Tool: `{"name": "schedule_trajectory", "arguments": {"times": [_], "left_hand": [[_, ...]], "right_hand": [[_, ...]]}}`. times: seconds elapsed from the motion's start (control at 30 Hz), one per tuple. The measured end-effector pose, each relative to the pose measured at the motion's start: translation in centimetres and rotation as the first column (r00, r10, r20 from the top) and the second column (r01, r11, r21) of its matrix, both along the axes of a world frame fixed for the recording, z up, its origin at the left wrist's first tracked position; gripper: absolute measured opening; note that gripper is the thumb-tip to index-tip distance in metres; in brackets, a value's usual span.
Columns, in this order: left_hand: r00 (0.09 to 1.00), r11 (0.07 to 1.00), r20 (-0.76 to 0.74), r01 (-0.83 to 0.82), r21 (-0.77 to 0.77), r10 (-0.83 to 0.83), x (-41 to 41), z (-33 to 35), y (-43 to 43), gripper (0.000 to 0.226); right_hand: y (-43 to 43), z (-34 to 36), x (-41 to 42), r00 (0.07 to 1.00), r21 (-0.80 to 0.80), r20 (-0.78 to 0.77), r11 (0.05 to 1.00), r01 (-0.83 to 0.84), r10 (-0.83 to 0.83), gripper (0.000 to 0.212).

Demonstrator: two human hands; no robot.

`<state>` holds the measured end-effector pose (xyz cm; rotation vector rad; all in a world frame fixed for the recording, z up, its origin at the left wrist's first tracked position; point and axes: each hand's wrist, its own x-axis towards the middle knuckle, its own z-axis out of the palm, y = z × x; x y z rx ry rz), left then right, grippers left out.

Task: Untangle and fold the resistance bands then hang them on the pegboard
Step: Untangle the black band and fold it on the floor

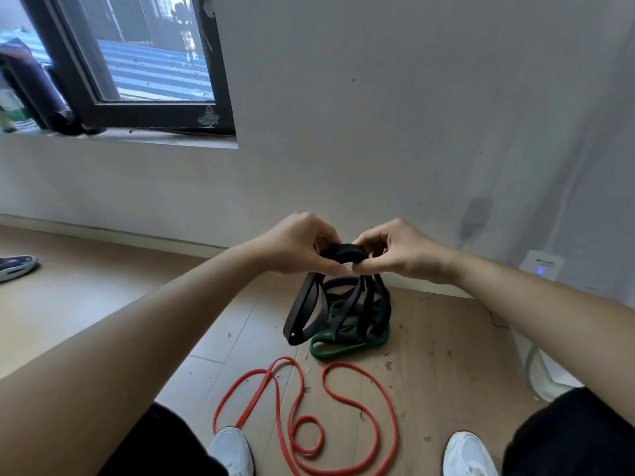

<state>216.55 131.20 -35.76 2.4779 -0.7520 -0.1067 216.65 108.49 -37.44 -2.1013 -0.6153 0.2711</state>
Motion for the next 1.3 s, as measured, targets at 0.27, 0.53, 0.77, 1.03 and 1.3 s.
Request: {"name": "schedule_trajectory", "arguments": {"times": [0.27, 0.53, 0.77, 1.03, 1.3], "left_hand": [[0.993, 0.993, -0.101, -0.068, -0.101, 0.058, 0.3, 0.1, -0.5, 0.02], [0.955, 0.847, -0.295, -0.137, -0.513, -0.024, -0.5, 1.1, -0.4, 0.024], [0.952, 0.694, -0.305, -0.22, -0.685, 0.001, -0.8, 2.0, 0.1, 0.016], [0.962, 0.806, -0.273, -0.175, -0.566, 0.017, -1.6, 2.4, 1.7, 0.023], [0.947, 0.696, -0.319, -0.245, -0.675, 0.024, -1.7, 2.5, 2.0, 0.02]], "right_hand": [[-0.1, -0.3, -0.3, 0.998, 0.026, -0.024, 0.998, 0.056, -0.055, 0.045], [0.5, -2.0, -0.7, 0.984, 0.217, -0.174, 0.973, 0.085, -0.048, 0.048], [2.1, -1.6, -1.9, 0.985, 0.281, -0.115, 0.947, 0.155, -0.127, 0.04], [2.3, 1.7, -1.2, 0.998, -0.352, 0.053, 0.935, 0.04, -0.023, 0.047], [4.6, -0.5, -2.8, 0.987, 0.072, 0.02, 0.985, 0.157, -0.159, 0.038]]}}
